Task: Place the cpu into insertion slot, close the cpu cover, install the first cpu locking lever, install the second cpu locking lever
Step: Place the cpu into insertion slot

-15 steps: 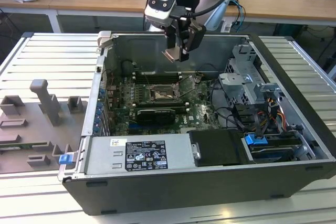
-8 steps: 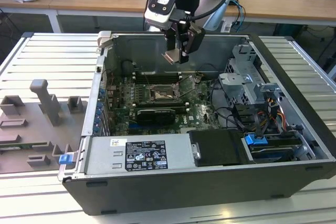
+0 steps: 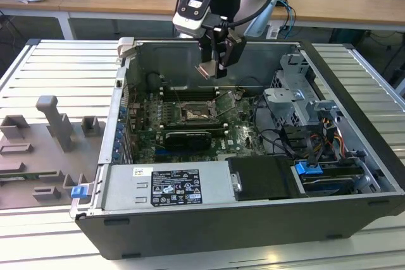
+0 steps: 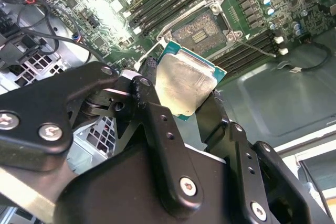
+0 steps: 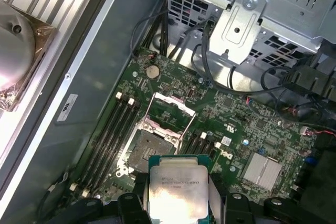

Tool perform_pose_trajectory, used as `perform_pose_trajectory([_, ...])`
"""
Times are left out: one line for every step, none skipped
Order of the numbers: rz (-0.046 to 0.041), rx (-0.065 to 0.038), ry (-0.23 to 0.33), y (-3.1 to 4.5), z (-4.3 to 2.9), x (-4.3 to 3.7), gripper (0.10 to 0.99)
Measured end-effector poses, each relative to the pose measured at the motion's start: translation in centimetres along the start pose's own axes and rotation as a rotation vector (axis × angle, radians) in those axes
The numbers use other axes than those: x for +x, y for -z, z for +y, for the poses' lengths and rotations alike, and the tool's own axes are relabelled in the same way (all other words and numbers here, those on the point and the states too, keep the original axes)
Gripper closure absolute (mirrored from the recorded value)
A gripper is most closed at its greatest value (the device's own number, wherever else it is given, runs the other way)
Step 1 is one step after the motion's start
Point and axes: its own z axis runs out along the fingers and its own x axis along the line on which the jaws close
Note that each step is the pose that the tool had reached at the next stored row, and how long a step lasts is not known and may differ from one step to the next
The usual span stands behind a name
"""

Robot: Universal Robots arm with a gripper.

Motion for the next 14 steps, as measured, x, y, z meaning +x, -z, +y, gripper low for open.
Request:
perform_pose_trajectory([0.0000, 0.000, 0.000, -0.06, 0.00, 0.00, 0.545])
perform_pose_trajectory([0.0000, 0.000, 0.000, -0.09, -0.01, 0.00, 0.545])
perform_pose_trajectory([-0.0001, 0.000, -0.001, -0.12, -0.01, 0.00, 0.545])
perform_pose_trajectory([-0.0001, 0.000, -0.001, -0.15, -0.01, 0.00, 0.545])
perform_pose_trajectory([-0.0001, 0.000, -0.001, -0.17, -0.01, 0.00, 0.545])
perform_pose_trajectory([-0.0001, 0.000, -0.001, -0.22, -0.02, 0.00, 0.545])
perform_pose_trajectory([-0.0001, 0.000, -0.001, -0.25, -0.02, 0.00, 0.545])
perform_pose_trajectory([-0.0002, 0.000, -0.001, -0.29, -0.02, -0.01, 0.545])
perform_pose_trajectory([-0.0001, 0.000, -0.001, -0.33, -0.03, 0.00, 0.545])
perform_pose_trajectory([-0.0002, 0.000, -0.001, -0.36, -0.03, -0.01, 0.545])
perform_pose_trajectory([-0.0002, 0.000, -0.001, -0.39, -0.03, -0.01, 0.545])
perform_pose_trajectory([-0.0002, 0.000, -0.001, -0.41, -0.04, -0.01, 0.545])
perform_pose_trajectory([-0.0001, 0.000, -0.001, -0.44, -0.04, -0.01, 0.545])
perform_pose_trajectory([-0.0001, 0.000, -0.001, -0.47, -0.04, -0.01, 0.545])
